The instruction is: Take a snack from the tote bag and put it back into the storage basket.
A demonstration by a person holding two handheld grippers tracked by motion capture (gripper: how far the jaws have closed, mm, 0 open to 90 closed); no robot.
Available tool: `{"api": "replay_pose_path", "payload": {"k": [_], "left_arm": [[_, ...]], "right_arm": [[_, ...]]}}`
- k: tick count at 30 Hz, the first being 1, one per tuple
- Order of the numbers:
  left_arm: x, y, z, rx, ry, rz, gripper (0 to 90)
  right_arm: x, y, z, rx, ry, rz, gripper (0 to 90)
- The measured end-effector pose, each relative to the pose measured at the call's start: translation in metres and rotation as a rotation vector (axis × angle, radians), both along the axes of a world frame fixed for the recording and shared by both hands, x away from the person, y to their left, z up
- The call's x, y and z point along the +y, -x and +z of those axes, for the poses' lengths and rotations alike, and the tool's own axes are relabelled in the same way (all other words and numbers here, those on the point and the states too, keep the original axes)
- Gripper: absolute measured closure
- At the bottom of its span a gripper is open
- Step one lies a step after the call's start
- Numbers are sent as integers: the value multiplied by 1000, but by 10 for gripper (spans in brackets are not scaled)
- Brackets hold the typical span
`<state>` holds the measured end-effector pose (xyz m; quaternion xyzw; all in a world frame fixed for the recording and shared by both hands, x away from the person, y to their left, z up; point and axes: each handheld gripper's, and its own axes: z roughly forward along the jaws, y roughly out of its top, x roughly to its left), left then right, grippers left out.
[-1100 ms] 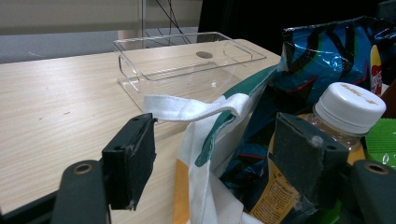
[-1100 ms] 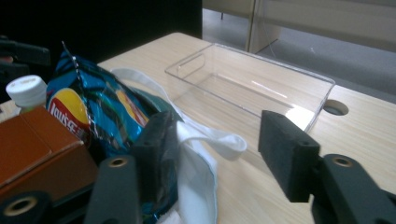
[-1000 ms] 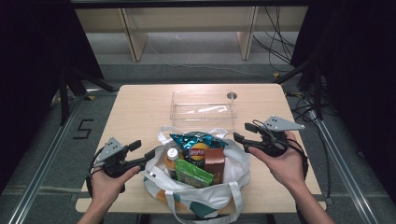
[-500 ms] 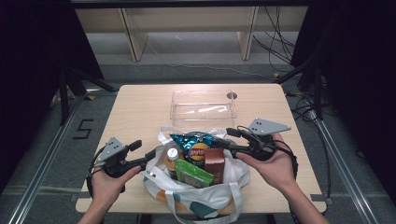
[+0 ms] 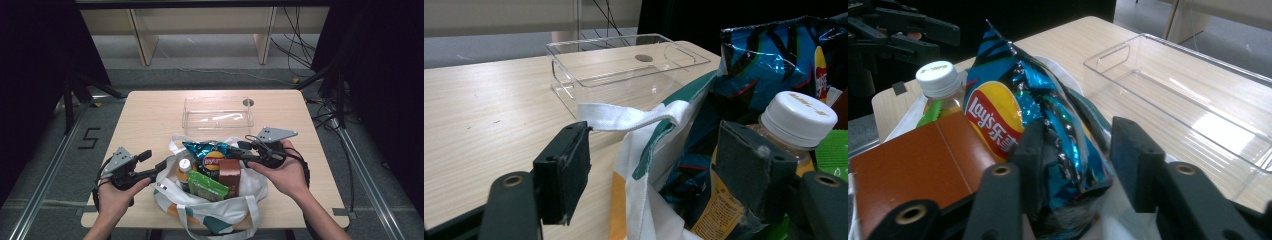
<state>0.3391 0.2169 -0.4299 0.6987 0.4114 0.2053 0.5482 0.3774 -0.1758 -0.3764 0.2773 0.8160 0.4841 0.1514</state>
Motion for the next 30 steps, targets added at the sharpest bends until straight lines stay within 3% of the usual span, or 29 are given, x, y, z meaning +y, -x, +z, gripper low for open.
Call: {"api": "replay_pose_path", "payload": {"k": [1,3,5,9,11,12,13,16,17,18,19,20,21,25,26,29,30], "left_arm": [[0,0,0,2,-1,-1,296],[0,-1,-1,2,0,-6,295],[1,-1,-2,7,-2,2,294],[1,-2,-2,0,7,4,295],[2,-2,-2,8,-1,8,296],[2,-2,-3,14,-1,10,298],[2,-2,-4,13,1,6,300],[2,-2,-5,22,-5,13,301],[3,-2,-4,20,-4,13,302],[3,-2,-4,18,3,13,302],[3,-2,-4,17,-1,15,304],[3,-1,-3,22,-6,19,304],[3,-1,-4,24,-2,17,310],[3,-1,-5,30,-8,21,312],[3,-1,-5,30,-8,21,313],[3,-2,-5,30,-8,19,314],[3,-2,-6,30,-5,14,314]], "right_arm": [[2,0,-2,18,-13,6,662],[1,1,-1,12,-2,-4,678],[5,3,-3,47,-30,-28,752],[6,3,-4,19,-17,-20,852],[6,5,-3,42,-6,-19,862],[7,4,-4,20,-3,-3,876],[8,7,-4,48,-12,-16,885],[7,8,-3,45,-32,-31,892],[6,7,-3,8,-29,-19,894],[6,9,-3,19,-47,-34,897],[6,8,-3,-10,-53,-28,899],[6,8,-3,-10,-53,-28,899],[7,11,-3,-8,-87,-43,900],[8,14,0,-30,-93,-38,900],[9,17,2,-37,-114,-52,900],[8,20,6,-23,-129,-58,900],[7,19,7,-42,-131,-54,900]]}}
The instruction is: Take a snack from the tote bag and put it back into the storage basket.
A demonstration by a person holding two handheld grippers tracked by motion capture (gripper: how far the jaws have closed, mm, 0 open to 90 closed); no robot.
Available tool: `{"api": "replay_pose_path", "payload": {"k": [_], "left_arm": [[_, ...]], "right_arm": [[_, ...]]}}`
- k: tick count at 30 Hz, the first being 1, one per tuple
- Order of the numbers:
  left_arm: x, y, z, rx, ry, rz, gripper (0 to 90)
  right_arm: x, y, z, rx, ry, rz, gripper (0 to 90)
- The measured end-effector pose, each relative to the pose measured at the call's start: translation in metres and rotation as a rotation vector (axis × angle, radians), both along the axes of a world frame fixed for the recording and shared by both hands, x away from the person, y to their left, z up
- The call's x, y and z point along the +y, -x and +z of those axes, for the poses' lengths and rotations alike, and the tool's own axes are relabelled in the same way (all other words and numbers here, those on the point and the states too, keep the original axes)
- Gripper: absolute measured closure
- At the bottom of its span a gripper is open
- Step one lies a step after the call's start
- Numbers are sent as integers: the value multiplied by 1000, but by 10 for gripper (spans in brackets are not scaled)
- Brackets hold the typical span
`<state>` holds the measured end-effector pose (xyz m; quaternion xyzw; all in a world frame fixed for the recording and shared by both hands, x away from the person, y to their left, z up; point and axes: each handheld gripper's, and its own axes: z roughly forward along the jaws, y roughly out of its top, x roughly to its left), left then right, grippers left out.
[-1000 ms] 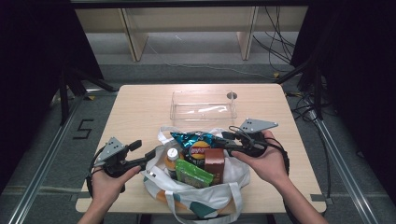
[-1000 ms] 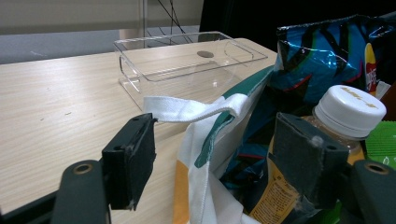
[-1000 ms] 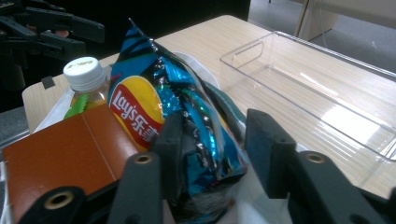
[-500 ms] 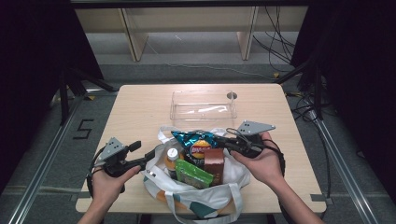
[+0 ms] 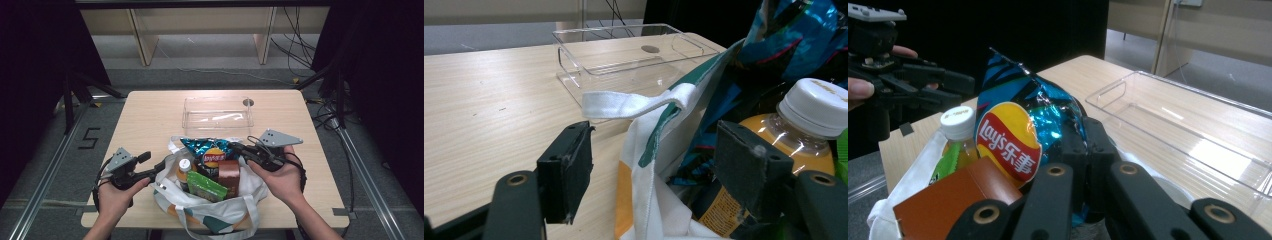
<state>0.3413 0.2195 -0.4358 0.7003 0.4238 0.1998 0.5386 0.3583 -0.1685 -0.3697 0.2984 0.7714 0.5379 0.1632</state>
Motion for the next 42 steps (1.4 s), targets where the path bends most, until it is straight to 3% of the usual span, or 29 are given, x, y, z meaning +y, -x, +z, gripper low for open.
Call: {"api": "replay_pose_path", "payload": {"k": [3,8,9,13,19,21,22,25,27,31,34,36,42], "left_arm": [[0,0,0,0,-1,-2,315],[0,0,0,5,-9,3,317],[0,0,0,8,-12,3,316],[-1,1,0,9,-9,3,314],[0,0,0,9,-13,3,313],[0,0,0,9,-13,3,312],[0,0,0,10,-12,5,312],[0,1,0,10,-11,6,310],[0,0,0,9,-15,5,310],[-1,0,0,11,-12,4,310],[-1,0,0,10,-13,5,310],[-1,1,0,9,-11,6,309],[0,0,0,10,-14,5,309]], "right_arm": [[0,2,2,11,-23,-5,900],[-2,3,7,-26,-39,-10,900],[-1,4,7,2,-58,-6,900],[-2,2,7,1,-86,0,900],[-3,5,12,-19,-104,-22,900],[-5,3,14,-38,-96,-1,900],[-4,4,15,-32,-104,-20,900],[-6,5,18,-68,-115,-27,900],[-6,6,19,-58,-120,-36,900],[-8,6,28,-80,-165,-40,900],[-9,6,36,-116,-142,-62,900],[-9,5,37,-113,-138,-51,900],[-11,4,41,-133,-165,-61,900]]}}
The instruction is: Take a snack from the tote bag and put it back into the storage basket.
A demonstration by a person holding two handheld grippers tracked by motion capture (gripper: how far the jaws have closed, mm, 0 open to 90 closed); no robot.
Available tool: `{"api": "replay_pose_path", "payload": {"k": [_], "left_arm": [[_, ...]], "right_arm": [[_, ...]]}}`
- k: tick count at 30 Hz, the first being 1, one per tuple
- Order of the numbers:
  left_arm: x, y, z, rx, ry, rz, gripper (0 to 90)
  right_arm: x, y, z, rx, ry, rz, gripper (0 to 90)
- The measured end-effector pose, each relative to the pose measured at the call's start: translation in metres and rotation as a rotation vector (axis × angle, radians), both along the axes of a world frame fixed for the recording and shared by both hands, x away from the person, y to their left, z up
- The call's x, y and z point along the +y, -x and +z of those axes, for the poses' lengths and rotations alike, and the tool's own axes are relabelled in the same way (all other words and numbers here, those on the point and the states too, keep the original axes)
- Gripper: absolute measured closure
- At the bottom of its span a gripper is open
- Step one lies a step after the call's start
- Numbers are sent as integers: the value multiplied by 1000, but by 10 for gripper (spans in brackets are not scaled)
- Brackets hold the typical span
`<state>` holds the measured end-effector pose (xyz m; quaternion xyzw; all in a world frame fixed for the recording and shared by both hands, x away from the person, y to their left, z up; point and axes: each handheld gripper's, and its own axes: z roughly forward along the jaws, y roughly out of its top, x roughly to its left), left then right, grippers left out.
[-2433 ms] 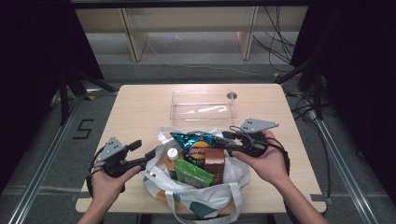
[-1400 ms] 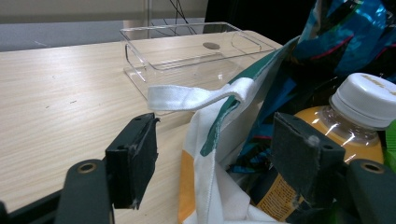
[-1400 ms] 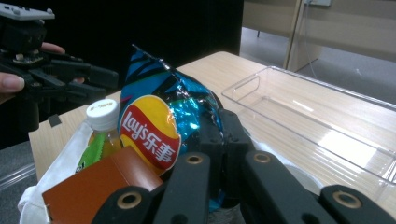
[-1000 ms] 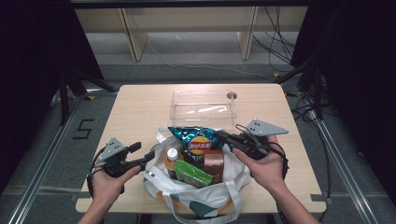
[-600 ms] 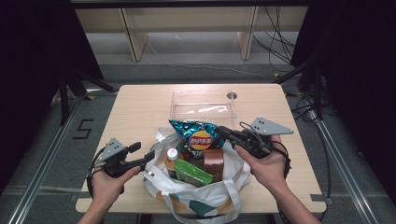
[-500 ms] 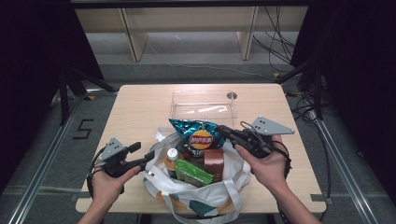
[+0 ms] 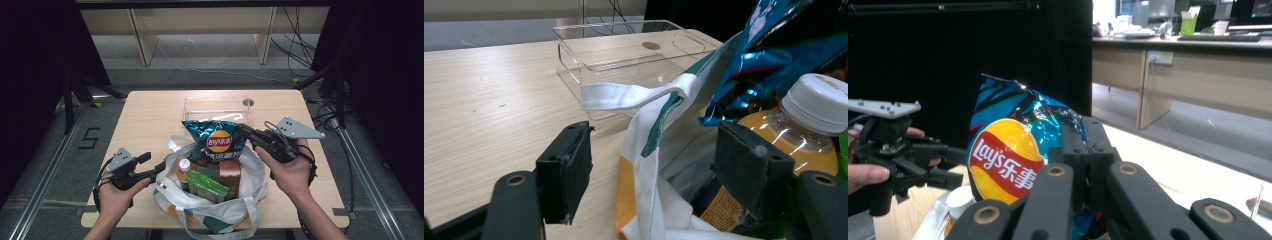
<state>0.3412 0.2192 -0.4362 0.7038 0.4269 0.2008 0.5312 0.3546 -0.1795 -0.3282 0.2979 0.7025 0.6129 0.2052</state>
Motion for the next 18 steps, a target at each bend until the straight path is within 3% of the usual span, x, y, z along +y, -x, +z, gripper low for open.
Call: {"api": "replay_pose_path", "payload": {"k": [2,8,18], "left_arm": [[0,0,0,0,0,0,309],[-1,0,0,-3,12,1,305],[0,0,0,-3,10,1,302]], "right_arm": [[0,1,2,3,-5,-18,900],[-2,-1,17,-52,-8,-26,900],[-4,-3,29,-78,-34,-37,900]]}}
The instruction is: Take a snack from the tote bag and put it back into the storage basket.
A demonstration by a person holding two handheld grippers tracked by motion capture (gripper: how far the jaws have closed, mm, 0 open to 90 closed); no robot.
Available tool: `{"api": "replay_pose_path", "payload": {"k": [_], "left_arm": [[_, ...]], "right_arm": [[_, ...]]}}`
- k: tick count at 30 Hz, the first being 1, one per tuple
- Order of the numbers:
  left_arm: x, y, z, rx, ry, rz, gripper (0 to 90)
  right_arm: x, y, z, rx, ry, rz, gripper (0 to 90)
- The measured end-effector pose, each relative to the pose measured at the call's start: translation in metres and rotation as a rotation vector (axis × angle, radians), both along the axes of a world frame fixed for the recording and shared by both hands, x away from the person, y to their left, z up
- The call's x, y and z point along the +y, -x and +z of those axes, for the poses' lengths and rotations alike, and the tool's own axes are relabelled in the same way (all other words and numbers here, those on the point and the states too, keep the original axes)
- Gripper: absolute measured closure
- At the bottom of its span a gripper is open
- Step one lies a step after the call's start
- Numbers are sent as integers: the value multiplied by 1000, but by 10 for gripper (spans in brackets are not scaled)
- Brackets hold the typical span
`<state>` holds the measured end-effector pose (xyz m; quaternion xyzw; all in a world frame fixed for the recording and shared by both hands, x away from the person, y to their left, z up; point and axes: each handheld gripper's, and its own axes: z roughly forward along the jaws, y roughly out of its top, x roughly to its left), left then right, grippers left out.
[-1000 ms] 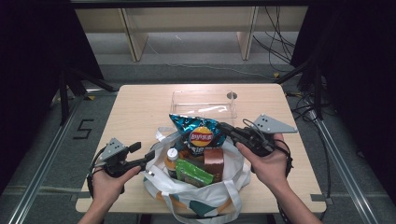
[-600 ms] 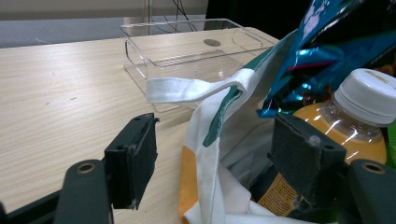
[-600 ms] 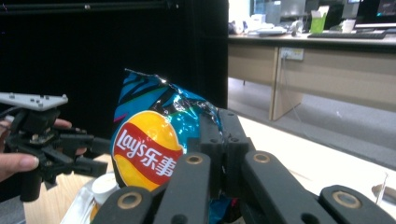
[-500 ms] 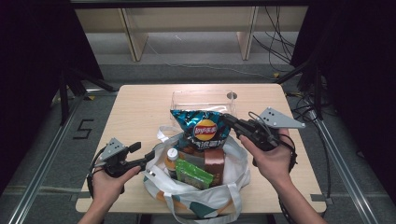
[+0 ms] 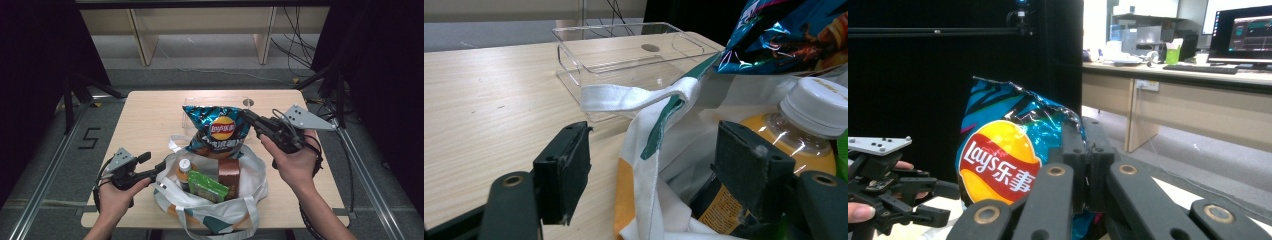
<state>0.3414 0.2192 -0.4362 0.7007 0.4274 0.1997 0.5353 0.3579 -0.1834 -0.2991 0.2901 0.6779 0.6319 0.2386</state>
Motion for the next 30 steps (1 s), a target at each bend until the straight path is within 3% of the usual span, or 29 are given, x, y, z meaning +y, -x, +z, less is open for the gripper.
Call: {"api": "replay_pose_path", "payload": {"k": [1,2,3,10,14,15,17,18,24,26,29,30], "left_arm": [[0,0,0,0,0,0,301],[0,0,0,1,3,3,301],[0,0,0,1,3,3,301],[0,-1,-1,0,7,2,301],[0,-1,0,2,3,3,302],[0,-1,0,2,4,4,302],[0,-1,-1,-1,11,0,302],[0,-1,-1,-1,10,1,302],[1,-1,0,1,4,6,302],[1,-1,0,2,5,7,302],[1,-1,0,0,5,8,303],[1,-1,0,0,5,8,304]], "right_arm": [[0,1,1,3,4,-16,900],[-1,-2,2,-30,9,-14,900],[0,-1,3,-4,3,7,900],[-1,-2,9,-35,-16,-12,900],[-1,-1,14,-30,-35,-13,900],[-3,-2,15,-50,-15,-28,900],[-2,-1,16,-33,-36,-23,900],[-3,-2,18,-54,-30,-33,900],[-5,-3,21,-47,-45,-31,900],[-7,-5,22,-69,-32,-40,900],[-7,-4,23,-50,-42,-39,900],[-8,-5,24,-67,-40,-46,900]]}}
